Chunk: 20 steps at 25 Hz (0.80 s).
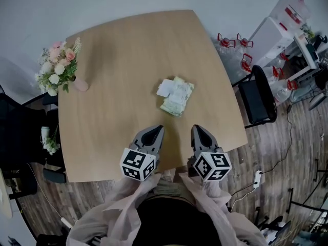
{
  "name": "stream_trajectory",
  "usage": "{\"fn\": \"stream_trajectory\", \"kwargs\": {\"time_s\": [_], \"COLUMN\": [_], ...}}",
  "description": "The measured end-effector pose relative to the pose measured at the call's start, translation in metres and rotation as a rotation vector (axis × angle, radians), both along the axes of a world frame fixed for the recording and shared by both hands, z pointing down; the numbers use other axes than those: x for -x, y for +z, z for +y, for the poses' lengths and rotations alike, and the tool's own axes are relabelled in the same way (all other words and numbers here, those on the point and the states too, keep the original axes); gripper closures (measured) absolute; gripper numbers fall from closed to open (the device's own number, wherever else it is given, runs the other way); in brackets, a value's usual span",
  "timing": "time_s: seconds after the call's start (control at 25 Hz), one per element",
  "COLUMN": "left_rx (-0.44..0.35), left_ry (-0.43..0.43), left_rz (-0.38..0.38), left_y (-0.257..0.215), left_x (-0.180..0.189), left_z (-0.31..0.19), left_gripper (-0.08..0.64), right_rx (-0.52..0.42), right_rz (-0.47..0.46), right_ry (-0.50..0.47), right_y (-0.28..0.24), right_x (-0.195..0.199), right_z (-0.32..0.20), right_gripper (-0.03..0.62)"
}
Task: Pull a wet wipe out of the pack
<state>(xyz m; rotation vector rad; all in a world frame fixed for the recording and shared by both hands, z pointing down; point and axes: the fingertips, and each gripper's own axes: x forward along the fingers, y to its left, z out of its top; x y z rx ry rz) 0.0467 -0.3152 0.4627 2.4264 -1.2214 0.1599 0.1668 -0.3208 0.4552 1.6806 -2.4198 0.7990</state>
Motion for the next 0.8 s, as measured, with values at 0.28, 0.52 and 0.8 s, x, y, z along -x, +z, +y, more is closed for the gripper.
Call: {"fn": "stream_trajectory", "kwargs": {"time_s": [0.28, 0.52, 0.8], "left_rx": [0.013, 0.025, 0.039], "left_ry": [-0.070, -0.127, -0.168], "left_rz": [-0.009, -0.014, -0.014], "left_y": [0.004, 0.007, 0.014], "left_x": [-0.004, -0.007, -0.012], "left_z": [-0.019, -0.034, -0.052], "left_gripper": [0.551, 0.551, 0.551], "right_rx": [0.037, 0.045, 0.059], "right_rz": [-0.083, -0.100, -0.093], "right_ry": [-0.047, -0.083, -0.130], "right_y": [0.001, 0.002, 0.007], "right_x": [-0.008, -0.014, -0.013], "right_z": [-0.034, -0.062, -0.089], "right_gripper": [0.581, 0.580, 0.580]}}
